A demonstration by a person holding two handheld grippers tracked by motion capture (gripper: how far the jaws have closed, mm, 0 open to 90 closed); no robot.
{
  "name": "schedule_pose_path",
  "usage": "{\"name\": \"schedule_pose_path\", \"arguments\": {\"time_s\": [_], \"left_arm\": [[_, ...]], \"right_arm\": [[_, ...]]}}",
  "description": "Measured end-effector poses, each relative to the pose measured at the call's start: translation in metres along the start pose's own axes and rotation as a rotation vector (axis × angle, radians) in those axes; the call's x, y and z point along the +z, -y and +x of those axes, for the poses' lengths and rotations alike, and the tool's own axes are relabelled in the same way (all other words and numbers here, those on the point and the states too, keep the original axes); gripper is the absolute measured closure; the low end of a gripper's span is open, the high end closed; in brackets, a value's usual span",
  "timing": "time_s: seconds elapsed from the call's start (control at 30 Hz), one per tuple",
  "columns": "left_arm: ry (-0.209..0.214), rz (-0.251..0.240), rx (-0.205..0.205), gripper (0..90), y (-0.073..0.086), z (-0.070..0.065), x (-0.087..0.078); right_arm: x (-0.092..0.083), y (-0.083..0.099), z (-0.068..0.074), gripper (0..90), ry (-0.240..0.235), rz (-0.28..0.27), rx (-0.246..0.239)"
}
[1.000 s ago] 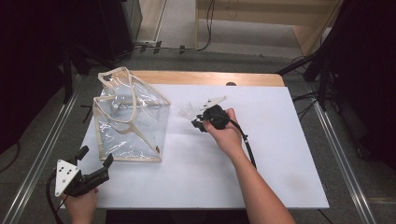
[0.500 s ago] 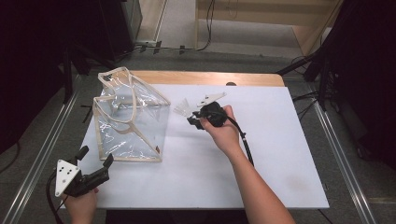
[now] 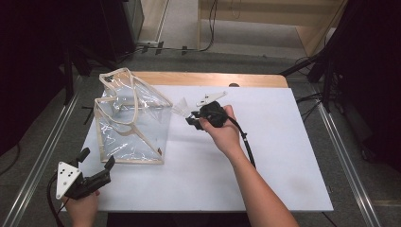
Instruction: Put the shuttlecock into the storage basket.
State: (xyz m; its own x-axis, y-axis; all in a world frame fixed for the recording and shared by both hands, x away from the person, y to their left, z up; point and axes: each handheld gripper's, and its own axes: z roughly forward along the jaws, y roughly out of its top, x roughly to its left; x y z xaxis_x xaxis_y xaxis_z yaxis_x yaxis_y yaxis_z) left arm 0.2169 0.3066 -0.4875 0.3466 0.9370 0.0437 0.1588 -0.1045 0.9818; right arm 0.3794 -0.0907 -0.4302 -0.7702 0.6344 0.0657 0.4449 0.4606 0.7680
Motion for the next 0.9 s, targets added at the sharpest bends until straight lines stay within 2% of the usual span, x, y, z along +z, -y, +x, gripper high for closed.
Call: {"name": "schedule_pose_path", "arguments": {"time_s": [0.03,0.9], "left_arm": [[0.000,0.000,0.000,13.7,0.000,0.000,0.000],[-0.001,0.002,0.006,13.7,0.000,-0.001,0.000]], "right_arm": [[0.000,-0.001,0.001,62.3,-0.003,-0.001,0.010],[-0.008,-0.017,0.012,62.3,-0.027,-0.060,0.005]]}}
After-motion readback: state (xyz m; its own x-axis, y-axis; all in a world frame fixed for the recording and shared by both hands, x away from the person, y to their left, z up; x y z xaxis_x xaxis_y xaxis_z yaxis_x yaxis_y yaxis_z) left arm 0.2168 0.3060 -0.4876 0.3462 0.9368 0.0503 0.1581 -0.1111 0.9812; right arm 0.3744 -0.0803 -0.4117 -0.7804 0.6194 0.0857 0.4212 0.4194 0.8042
